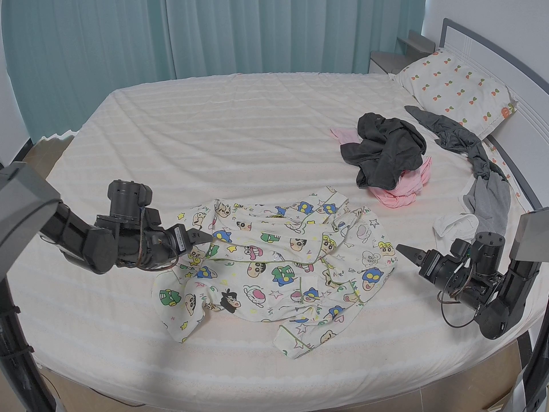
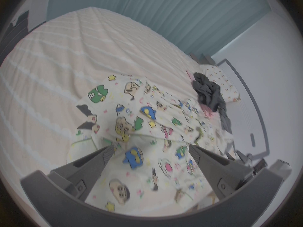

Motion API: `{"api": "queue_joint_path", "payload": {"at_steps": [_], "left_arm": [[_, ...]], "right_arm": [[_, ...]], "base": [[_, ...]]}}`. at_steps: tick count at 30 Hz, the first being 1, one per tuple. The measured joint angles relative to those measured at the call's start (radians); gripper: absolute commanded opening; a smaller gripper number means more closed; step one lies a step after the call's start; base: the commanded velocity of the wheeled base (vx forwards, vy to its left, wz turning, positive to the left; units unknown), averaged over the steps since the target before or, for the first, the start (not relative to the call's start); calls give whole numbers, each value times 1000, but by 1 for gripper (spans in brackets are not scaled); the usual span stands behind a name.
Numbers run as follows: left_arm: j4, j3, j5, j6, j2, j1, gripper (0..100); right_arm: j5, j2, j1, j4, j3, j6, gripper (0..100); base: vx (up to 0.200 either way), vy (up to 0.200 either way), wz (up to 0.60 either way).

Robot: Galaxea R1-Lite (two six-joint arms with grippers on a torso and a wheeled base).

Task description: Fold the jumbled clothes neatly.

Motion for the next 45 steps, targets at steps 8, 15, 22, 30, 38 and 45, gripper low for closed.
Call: {"api": "queue_joint_path", "payload": {"at_steps": [8, 15, 22, 30, 38, 45], "left_arm": [[-99, -65, 154, -222, 149, -46, 100], [-108, -114, 225, -349, 187, -71, 100], [-107, -128, 253, -399, 206, -79, 100], [-104, -79, 258, -477, 196, -89, 100], [-107, -64, 259, -488, 186, -83, 100], [-108, -123, 308, -487, 227, -69, 0]], "right_arm": [[-1, 8, 8, -5, 3, -4, 100], [-2, 18, 14, -14, 7, -6, 100], [-3, 24, 21, -17, 10, -6, 100], [-3, 27, 22, -17, 10, -5, 100], [-3, 35, 25, -29, 11, -5, 100], [-3, 44, 26, -33, 15, -6, 100]], "base": [[0, 0, 0], [0, 0, 0], [0, 0, 0], [0, 0, 0], [0, 0, 0], [0, 0, 0]]}}
